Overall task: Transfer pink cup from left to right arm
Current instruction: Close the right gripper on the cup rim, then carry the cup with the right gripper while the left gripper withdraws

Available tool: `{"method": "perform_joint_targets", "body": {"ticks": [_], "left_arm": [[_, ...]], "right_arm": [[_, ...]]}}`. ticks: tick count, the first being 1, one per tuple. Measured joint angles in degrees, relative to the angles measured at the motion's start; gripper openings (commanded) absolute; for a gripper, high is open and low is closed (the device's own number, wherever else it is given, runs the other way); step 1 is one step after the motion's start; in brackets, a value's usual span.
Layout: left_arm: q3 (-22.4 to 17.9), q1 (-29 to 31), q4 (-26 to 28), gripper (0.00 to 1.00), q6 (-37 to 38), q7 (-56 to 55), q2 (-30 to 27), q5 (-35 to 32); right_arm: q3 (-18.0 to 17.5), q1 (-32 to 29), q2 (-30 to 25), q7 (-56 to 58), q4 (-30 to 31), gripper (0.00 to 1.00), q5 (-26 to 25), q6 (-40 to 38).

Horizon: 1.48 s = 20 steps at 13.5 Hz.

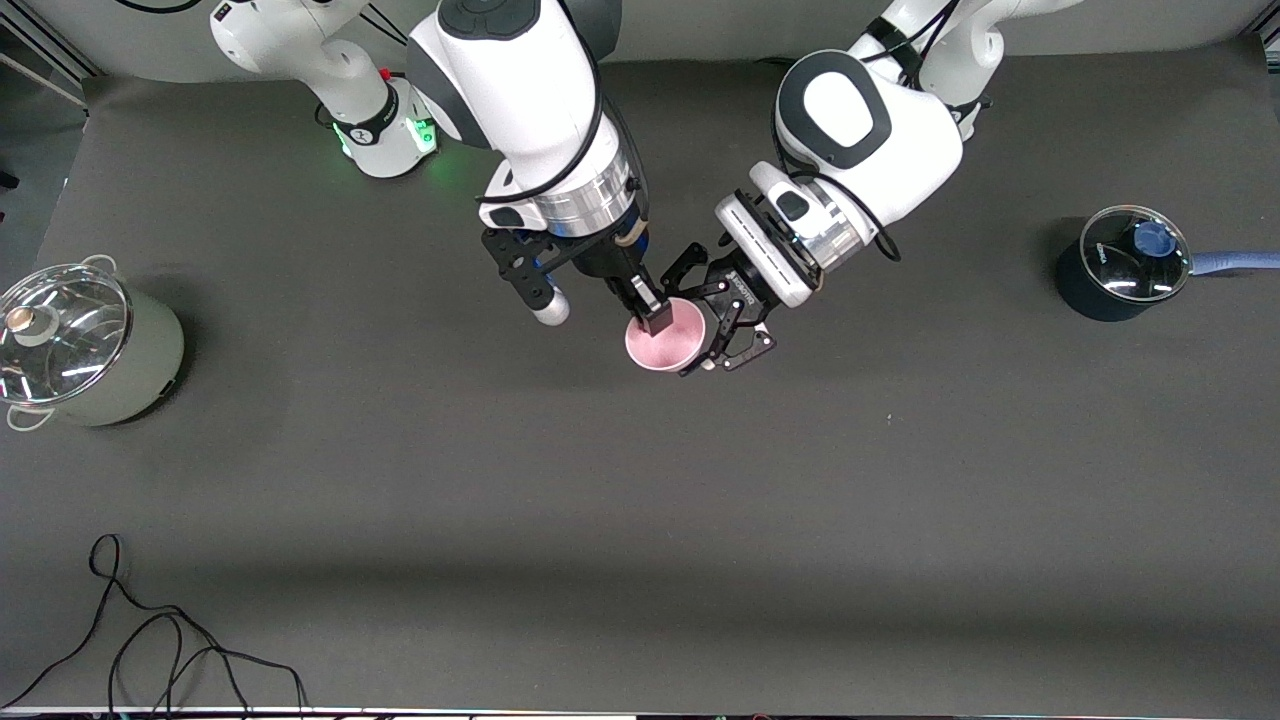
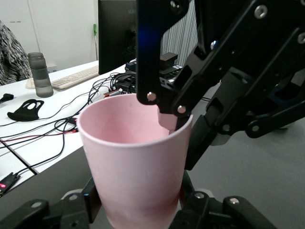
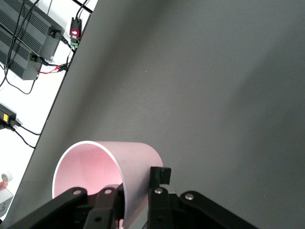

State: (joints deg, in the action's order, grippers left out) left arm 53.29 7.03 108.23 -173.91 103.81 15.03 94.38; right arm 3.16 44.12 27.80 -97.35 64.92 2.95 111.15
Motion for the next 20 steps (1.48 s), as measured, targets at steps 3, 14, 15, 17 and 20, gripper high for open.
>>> {"method": "perform_joint_targets", "body": {"ticks": [3,14,15,17,20], "left_arm": [[0.0,0.0,-0.2,0.66,0.0,0.0,0.0,0.0],[-0.3,0.0,-0.5,0.99,-0.6,-0.8,0.1,0.2],[-0.4,0.1,-0.5,0.99,-0.7,-1.4,0.1,0.2],[-0.9,0.7,-0.5,1.00,-1.3,-3.1,0.2,0.3],[-1.2,5.7,-0.3,1.00,0.1,-4.0,0.7,0.2]], "right_arm": [[0.1,0.0,0.0,0.0,-0.2,0.00,0.0,0.0],[0.9,-0.7,-0.5,4.0,-2.1,0.00,-0.4,-0.5],[1.0,-1.2,-1.0,6.7,-2.3,0.00,-0.4,-1.8],[1.1,-4.1,-2.9,15.7,-2.8,0.00,-0.4,-7.8],[1.2,-11.0,-7.7,35.4,-2.7,0.00,0.7,-21.4]]}}
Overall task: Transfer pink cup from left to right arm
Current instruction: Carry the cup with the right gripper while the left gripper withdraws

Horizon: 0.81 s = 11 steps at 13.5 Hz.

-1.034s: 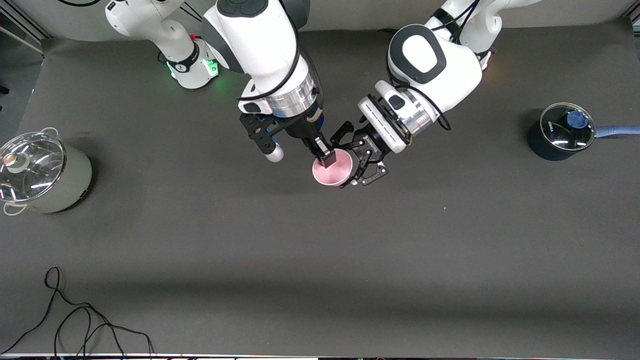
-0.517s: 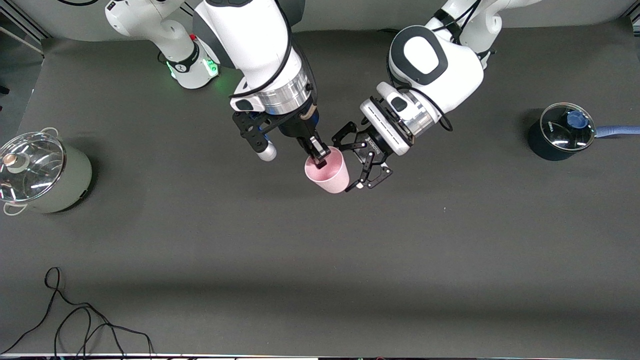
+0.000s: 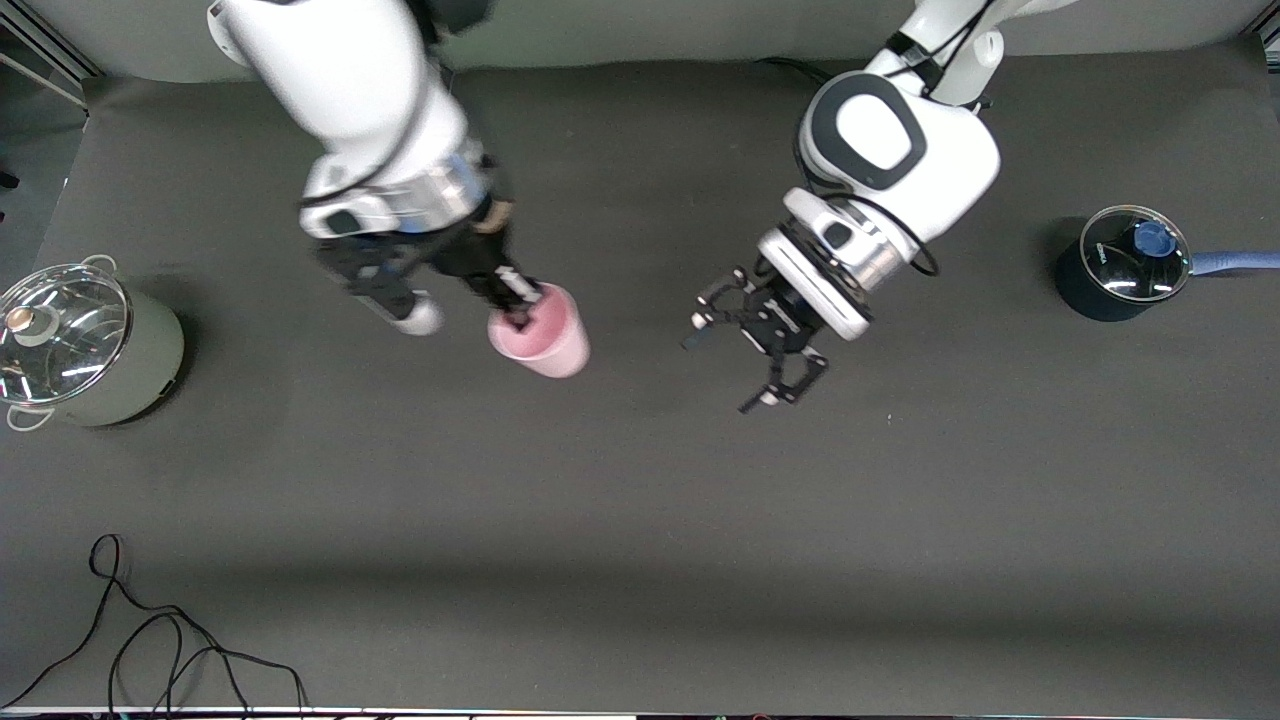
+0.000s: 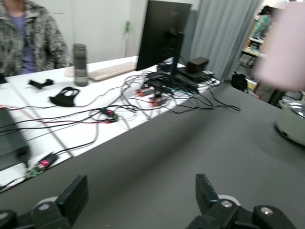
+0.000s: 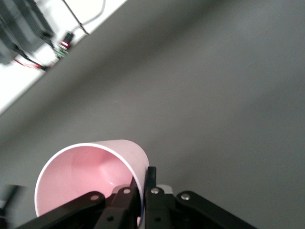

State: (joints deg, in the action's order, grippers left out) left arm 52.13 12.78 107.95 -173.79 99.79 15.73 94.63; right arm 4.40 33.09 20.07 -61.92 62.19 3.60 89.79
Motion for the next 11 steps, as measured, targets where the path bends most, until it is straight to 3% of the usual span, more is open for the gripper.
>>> {"method": "perform_joint_targets", "body": {"ticks": [2,5,7,9,11], "left_arm": [[-0.1,4.8,0.5,1.00,6.2,0.0,0.2,-0.3],[-0.2,13.6,3.5,1.00,20.1,0.1,0.0,-2.0],[-0.3,19.6,6.1,1.00,29.3,0.1,-0.5,-5.5],[-0.3,26.1,8.2,1.00,39.7,-1.6,-1.0,-12.6],[-0.4,33.4,8.0,1.00,51.6,-10.8,-1.2,-27.3]], "right_arm": [[0.1,-5.4,-2.9,12.7,1.2,0.00,0.5,-6.6],[1.1,-12.6,-7.6,29.2,8.2,0.00,0.7,-8.7],[4.7,-14.8,-10.1,38.2,13.6,0.00,1.1,-8.7],[9.8,-15.0,-11.1,45.2,17.8,0.00,2.8,-7.9],[13.4,-15.0,-11.2,48.8,22.2,0.00,3.5,-4.3]]}}
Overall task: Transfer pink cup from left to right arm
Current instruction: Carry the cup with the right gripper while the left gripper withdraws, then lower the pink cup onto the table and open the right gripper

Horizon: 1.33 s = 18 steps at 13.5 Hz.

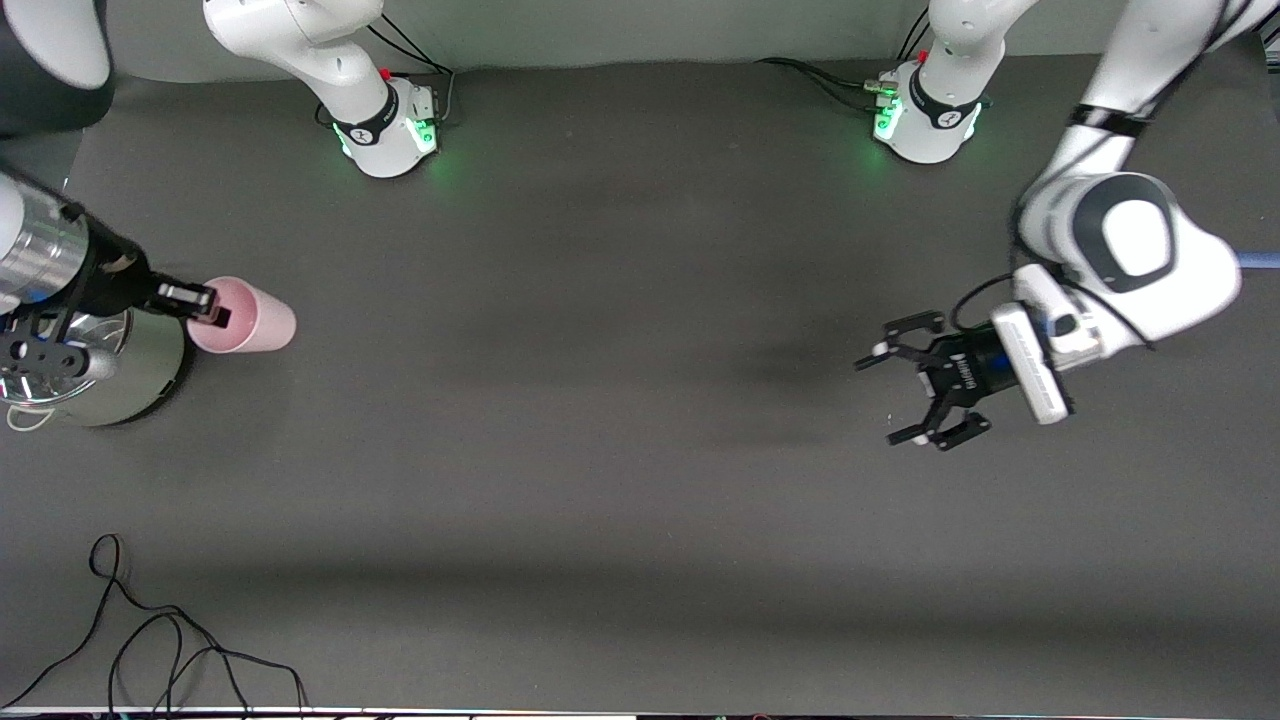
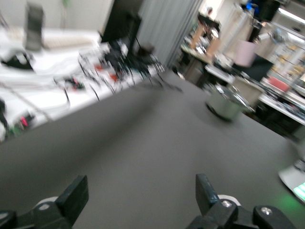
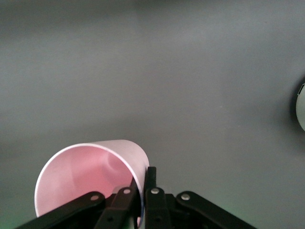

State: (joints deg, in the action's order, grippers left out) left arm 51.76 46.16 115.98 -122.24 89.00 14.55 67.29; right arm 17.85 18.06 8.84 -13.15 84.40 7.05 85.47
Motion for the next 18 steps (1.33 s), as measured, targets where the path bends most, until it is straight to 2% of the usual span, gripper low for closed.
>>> {"method": "perform_joint_targets", "body": {"ticks": [2,4,6,9,13,15,18], "left_arm": [[0.0,5.6,-3.8,1.00,10.7,-10.9,-0.2,-13.5],[0.0,8.3,-9.5,1.00,19.0,-20.8,-0.6,-25.3],[0.1,8.7,-16.1,1.00,26.2,-31.8,-1.2,-37.8],[1.5,8.1,-23.1,1.00,33.5,-45.8,-2.2,-51.6],[2.2,4.2,-27.0,1.00,39.4,-54.9,-3.2,-65.3],[2.3,2.5,-27.4,1.00,40.8,-57.7,-4.0,-69.0],[2.3,1.5,-27.9,1.00,42.0,-63.9,-5.6,-73.5]], "right_arm": [[2.0,0.0,-0.1,2.1,5.8,0.00,0.2,5.4],[2.7,0.0,-0.3,3.6,12.3,0.00,0.2,11.9],[3.3,0.0,-0.3,4.7,18.6,0.00,0.2,18.9],[4.7,0.1,-0.3,8.0,28.6,0.00,0.2,31.2],[6.1,0.1,1.9,10.3,39.1,0.00,0.2,47.5],[6.0,0.2,4.2,10.3,42.9,0.00,0.2,54.9],[6.2,0.0,6.6,11.3,44.0,0.00,0.2,58.4]]}}
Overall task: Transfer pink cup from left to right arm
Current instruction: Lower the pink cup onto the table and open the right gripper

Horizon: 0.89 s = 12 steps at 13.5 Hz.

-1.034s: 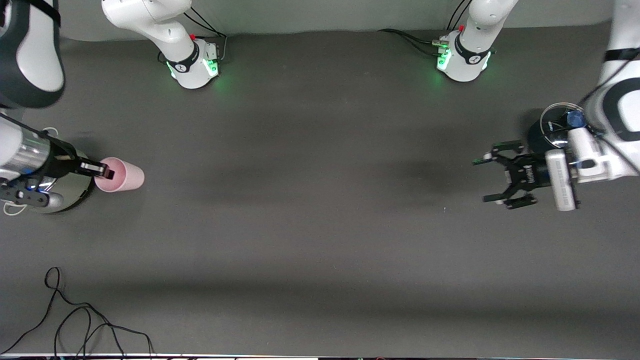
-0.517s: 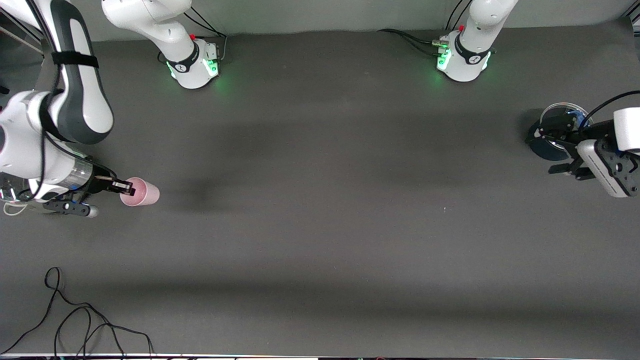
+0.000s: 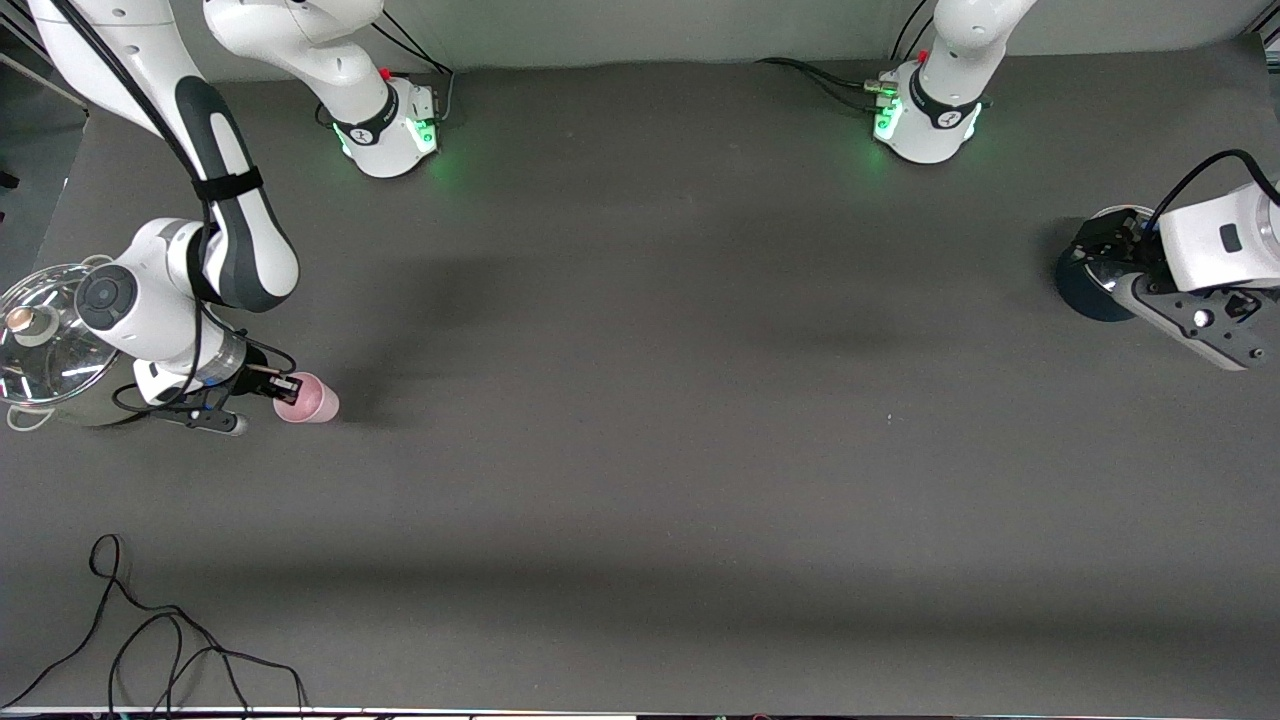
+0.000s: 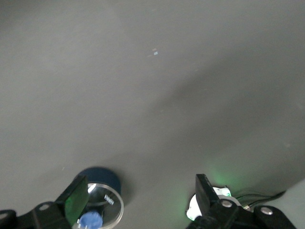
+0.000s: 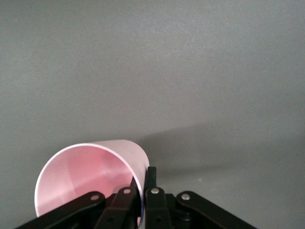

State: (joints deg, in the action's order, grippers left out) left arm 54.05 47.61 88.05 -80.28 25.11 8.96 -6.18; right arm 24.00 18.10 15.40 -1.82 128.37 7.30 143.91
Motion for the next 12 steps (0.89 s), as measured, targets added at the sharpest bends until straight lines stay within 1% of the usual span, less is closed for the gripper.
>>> {"method": "perform_joint_targets", "body": {"ticks": [2,3,5,7,8,10,11,12], "left_arm": [[0.0,-0.4,-1.0,1.00,1.4,-7.5,-0.4,-0.8],[0.0,-0.4,-1.4,1.00,2.0,-12.0,-0.5,-0.8],[0.0,-0.6,-1.6,1.00,2.1,-18.4,-0.6,-0.9],[0.0,-0.7,-1.7,1.00,0.6,-21.2,-0.8,-1.0],[0.0,-0.8,-1.7,1.00,-0.1,-23.0,-1.1,-1.1],[0.0,-1.1,-1.7,1.00,-1.3,-25.1,-2.0,-1.1],[0.0,-1.2,-1.7,1.00,-1.6,-25.4,-2.5,-1.1],[0.0,-1.2,-1.6,1.00,-1.9,-25.5,-2.8,-0.9]], "right_arm": [[0.3,-1.7,0.5,2.8,0.0,0.00,0.1,0.3],[0.3,-3.4,0.8,5.1,0.0,0.00,1.0,0.4],[0.4,-6.1,1.9,11.5,0.0,0.00,5.9,1.0],[0.4,-6.4,3.5,16.2,0.1,0.00,11.3,1.5],[0.3,-6.2,4.1,17.0,0.0,0.00,12.6,1.7],[0.2,-5.9,4.7,17.2,0.0,0.74,13.0,2.1],[0.2,-5.9,4.7,17.2,-0.1,0.97,13.0,2.1],[0.2,-5.9,4.7,17.2,-0.2,1.00,13.0,2.1]]}}
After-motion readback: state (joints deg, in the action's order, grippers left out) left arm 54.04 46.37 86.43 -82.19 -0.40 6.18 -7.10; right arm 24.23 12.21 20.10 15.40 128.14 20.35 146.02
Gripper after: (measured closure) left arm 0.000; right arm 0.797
